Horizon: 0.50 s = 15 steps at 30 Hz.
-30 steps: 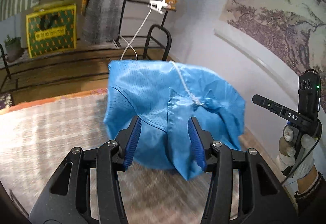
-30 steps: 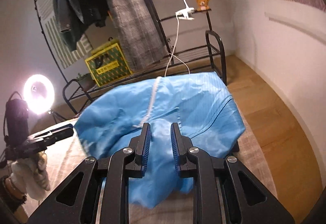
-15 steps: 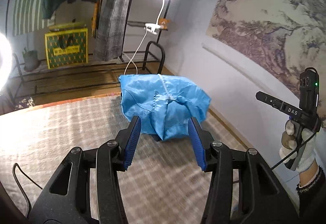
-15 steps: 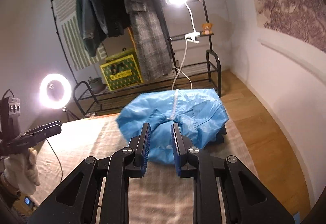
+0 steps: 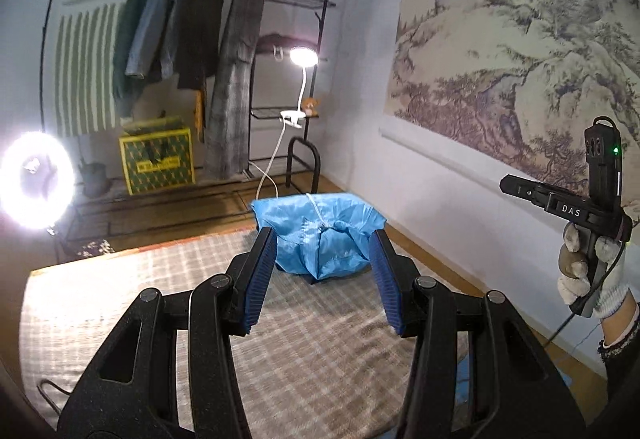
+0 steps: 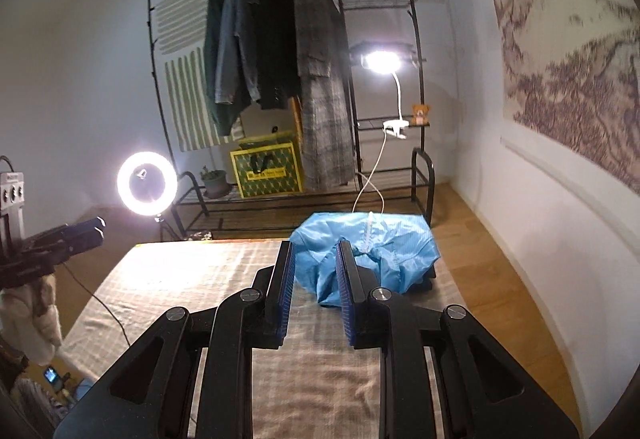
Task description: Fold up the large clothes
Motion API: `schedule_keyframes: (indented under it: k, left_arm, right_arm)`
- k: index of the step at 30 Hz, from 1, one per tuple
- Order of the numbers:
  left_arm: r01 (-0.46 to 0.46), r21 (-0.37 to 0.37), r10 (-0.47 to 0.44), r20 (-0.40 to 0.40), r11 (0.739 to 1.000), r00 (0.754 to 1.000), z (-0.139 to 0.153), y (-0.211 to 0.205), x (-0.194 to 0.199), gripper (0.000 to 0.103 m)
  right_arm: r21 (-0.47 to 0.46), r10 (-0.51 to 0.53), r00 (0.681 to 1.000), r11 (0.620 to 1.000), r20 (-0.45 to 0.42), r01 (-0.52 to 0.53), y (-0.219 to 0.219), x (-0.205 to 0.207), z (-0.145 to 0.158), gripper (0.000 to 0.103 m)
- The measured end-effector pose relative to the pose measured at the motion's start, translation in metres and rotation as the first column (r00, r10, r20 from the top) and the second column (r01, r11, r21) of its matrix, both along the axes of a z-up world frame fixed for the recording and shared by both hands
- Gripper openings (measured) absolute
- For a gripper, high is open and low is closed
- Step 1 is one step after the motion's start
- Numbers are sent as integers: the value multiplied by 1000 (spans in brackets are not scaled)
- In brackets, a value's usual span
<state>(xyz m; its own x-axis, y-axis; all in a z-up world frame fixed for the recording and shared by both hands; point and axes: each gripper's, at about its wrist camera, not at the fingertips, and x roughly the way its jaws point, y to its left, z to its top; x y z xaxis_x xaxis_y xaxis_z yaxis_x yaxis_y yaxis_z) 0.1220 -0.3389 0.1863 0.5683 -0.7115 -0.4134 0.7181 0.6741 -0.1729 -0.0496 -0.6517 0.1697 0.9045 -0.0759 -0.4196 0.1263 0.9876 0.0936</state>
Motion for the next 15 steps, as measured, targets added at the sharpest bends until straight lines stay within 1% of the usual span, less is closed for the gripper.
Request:
schedule_keyframes:
  k: [3, 5, 7, 8, 9, 10, 11, 12, 13, 14, 15]
  left_arm:
    - [-13, 10, 13, 16, 1000, 1000, 6, 16, -15, 50]
    - [-13, 18, 13, 20, 1000, 1000, 6, 26, -25, 51]
    - [-20, 22, 19, 26, 1000, 999, 4, 34, -34, 58]
    - [-25, 20, 24, 29, 999, 999, 2, 38, -38, 59]
    - [-27, 18, 27, 32, 999, 999, -1, 42, -43, 63]
    - [-31, 16, 31, 35, 999, 999, -3, 46, -46, 69]
    - [-35, 12, 34, 34, 999, 999, -7, 47, -47, 72]
    - [-39, 5, 39, 30, 999, 999, -11, 51, -49, 78]
    - [-41, 4, 41, 25, 999, 999, -15, 52, -49, 82]
    - [-43, 5, 43, 20, 999, 999, -19, 55, -51, 83]
    - [-48, 8, 48, 17, 999, 999, -26, 57, -51, 86]
  right_arm:
    - [-32, 8, 1000, 999, 11, -8, 18, -13, 12, 21]
    - [-47, 13, 1000, 999, 19, -12, 26, -19, 16, 32]
    - [-46, 16, 999, 999, 30, -15, 34, -24, 15, 36]
    - [-38, 13, 999, 999, 31, -12, 36, -25, 13, 36]
    - [-24, 8, 999, 1000, 32, -8, 39, -26, 11, 36]
    - [-11, 5, 999, 1000, 32, -5, 42, -26, 7, 37]
    - [-4, 4, 1000, 1000, 30, -3, 45, -26, 4, 37]
    - [-4, -8, 1000, 1000, 24, 8, 49, -23, -3, 38]
    - [-10, -17, 1000, 1000, 19, 17, 53, -24, -6, 43]
    - [-20, -31, 999, 999, 14, 31, 57, -22, -11, 52]
    - [-31, -46, 999, 998, 9, 46, 62, -20, -17, 56]
